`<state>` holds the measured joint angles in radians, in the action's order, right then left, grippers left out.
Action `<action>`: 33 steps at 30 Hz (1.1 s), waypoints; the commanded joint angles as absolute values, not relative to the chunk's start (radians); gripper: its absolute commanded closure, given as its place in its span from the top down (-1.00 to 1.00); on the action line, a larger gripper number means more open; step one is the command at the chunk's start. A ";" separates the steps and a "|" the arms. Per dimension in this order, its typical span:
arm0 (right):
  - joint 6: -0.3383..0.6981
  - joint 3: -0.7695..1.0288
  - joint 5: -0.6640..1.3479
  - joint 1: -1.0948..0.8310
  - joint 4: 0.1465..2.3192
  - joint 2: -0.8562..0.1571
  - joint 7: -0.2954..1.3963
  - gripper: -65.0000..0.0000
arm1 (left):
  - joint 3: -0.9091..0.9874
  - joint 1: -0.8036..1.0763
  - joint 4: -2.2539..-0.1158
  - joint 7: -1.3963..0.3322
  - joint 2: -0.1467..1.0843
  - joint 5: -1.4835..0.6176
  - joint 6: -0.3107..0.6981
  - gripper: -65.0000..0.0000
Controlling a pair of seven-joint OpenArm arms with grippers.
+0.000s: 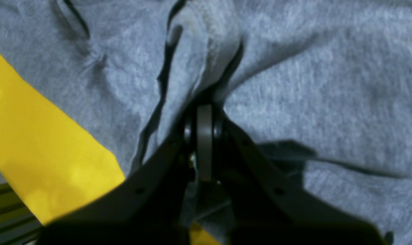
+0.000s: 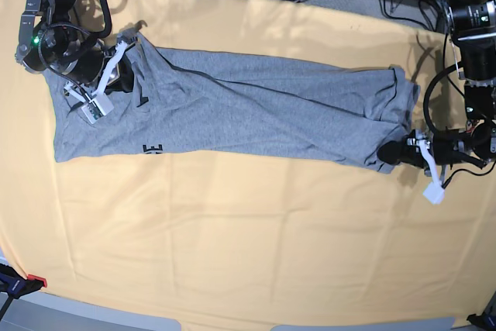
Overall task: Layout the t-shirt on the table in an organized manner, then fold the t-shirt properly
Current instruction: 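Pull the hem end with the left gripper to straighten the strip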
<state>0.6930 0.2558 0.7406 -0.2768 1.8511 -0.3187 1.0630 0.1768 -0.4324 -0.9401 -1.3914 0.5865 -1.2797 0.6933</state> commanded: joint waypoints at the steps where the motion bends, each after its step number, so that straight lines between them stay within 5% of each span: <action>1: 0.698 0.260 0.760 -0.269 1.867 -0.332 1.048 -1.00 | 0.183 -0.459 -0.956 -1.396 0.616 -1.351 0.698 -1.00; 4: 0.698 0.260 0.758 -0.269 1.867 -0.332 1.047 -1.00 | 0.183 -0.457 -0.956 -1.396 0.633 -1.484 0.698 -1.00; 33: 0.698 0.261 0.698 -0.266 1.867 -0.332 1.040 -1.00 | 0.183 -0.319 -0.958 -1.396 0.756 -1.484 0.698 -1.00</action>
<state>0.6930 0.2558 0.6876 -0.2764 1.8511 -0.3187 1.0588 0.1761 -0.2966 -0.9421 -1.4044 0.7296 -1.4597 0.6933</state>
